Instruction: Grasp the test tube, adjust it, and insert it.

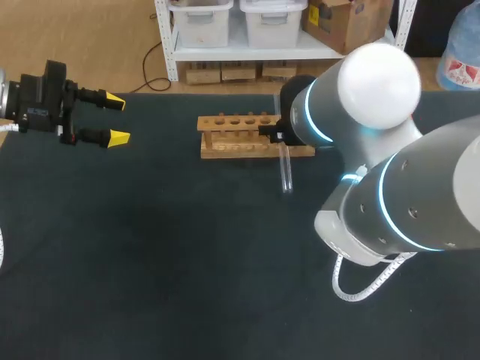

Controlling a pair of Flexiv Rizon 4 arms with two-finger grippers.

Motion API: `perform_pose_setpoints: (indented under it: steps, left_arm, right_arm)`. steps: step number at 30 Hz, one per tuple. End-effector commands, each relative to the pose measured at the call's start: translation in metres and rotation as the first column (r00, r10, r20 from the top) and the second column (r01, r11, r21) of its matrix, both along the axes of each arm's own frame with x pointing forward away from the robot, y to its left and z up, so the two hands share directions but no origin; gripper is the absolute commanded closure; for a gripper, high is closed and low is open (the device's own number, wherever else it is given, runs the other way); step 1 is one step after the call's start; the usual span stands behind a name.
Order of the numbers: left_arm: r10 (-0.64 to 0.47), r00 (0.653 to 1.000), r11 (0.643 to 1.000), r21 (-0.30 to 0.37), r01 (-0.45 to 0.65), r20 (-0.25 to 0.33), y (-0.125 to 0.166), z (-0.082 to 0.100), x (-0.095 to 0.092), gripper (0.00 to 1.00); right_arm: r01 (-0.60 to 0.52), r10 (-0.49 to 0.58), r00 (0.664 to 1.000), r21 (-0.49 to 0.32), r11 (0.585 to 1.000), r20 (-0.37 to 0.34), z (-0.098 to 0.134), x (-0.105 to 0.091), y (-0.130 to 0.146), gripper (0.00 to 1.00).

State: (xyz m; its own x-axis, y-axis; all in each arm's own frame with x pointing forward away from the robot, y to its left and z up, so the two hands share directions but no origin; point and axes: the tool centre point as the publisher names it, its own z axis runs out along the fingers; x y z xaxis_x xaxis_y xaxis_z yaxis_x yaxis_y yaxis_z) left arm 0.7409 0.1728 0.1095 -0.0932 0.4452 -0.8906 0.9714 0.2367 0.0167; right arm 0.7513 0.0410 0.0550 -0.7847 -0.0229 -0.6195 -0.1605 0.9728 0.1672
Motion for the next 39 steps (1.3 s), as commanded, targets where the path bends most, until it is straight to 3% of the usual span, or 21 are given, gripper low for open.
perform_pose_setpoints:
  steps: [1,10,16,22,32,39]
  left_arm:
    - [-0.002,1.0,1.0,-0.004,0.002,0.003,0.001,-0.001,0.0,0.0]
    - [-0.002,1.0,1.0,-0.004,0.002,0.003,0.001,-0.001,0.0,0.0]
    - [-0.002,1.0,1.0,-0.004,0.002,0.003,0.001,-0.001,0.0,0.0]
    - [-0.002,1.0,1.0,-0.004,0.002,0.003,0.001,-0.001,0.0,0.0]
    - [-0.002,1.0,1.0,-0.004,0.002,0.003,0.001,-0.001,0.0,0.0]
    - [-0.002,1.0,1.0,-0.004,0.002,0.003,0.001,-0.001,0.0,0.0]
  right_arm:
    - [0.006,-0.007,1.0,0.022,1.0,0.026,0.021,-0.012,-0.009,1.0]
    - [-0.026,-0.011,0.969,0.146,0.989,0.247,0.089,-0.008,-0.013,1.0]
    - [-0.073,-0.008,0.936,0.215,0.974,0.352,0.125,-0.002,-0.01,1.0]
    - [-0.18,0.048,0.879,0.236,0.955,0.475,0.139,0.001,-0.004,1.0]
    - [-0.265,0.046,0.794,0.277,0.923,0.606,0.155,0.012,0.003,1.0]
    - [-0.288,0.022,0.733,0.281,0.915,0.68,0.154,0.024,0.007,1.0]
